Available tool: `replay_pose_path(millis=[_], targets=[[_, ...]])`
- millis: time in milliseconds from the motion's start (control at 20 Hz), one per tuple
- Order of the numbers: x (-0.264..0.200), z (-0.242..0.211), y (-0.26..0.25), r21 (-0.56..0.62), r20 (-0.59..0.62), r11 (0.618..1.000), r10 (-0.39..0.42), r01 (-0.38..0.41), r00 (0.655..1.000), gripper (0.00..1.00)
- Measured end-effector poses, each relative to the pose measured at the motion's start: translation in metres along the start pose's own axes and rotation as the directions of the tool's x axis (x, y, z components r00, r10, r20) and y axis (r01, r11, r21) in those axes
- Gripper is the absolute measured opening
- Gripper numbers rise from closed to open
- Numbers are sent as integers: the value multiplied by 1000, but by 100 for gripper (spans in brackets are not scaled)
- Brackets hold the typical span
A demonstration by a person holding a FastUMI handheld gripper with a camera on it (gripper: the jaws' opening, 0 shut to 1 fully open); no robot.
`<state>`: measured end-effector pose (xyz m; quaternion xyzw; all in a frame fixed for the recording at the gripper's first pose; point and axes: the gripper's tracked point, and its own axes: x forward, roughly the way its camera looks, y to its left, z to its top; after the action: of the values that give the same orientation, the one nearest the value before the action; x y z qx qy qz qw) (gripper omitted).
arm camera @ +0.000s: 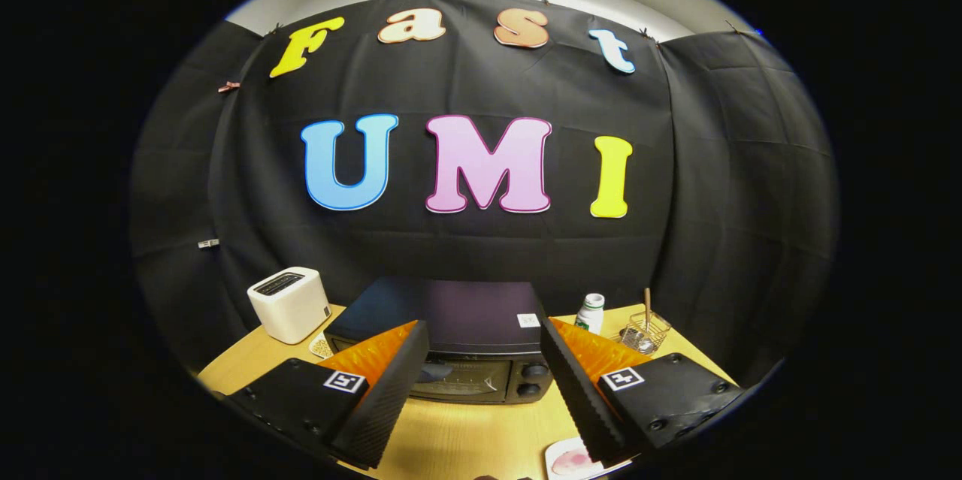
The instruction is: Open the toaster oven, put the food inside, and close the toaster oven door.
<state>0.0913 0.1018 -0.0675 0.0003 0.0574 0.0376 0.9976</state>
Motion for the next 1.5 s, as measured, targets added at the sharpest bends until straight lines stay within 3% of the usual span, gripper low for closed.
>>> replay_pose_path(millis=[400, 650, 800, 950, 1500], targets=[[70, -62, 40, -8, -97, 999, -37, 37, 995, 98], [87, -103, 58, -21, -187, 1000, -25, 22, 982, 98], [94, -104, 66, -28, -169, 1000, -11, 7, 985, 98], [91, -110, 70, 32, -217, 999, -1, 8, 976, 97], [37, -137, 73, 2, -287, 1000, 25, -25, 958, 99]])
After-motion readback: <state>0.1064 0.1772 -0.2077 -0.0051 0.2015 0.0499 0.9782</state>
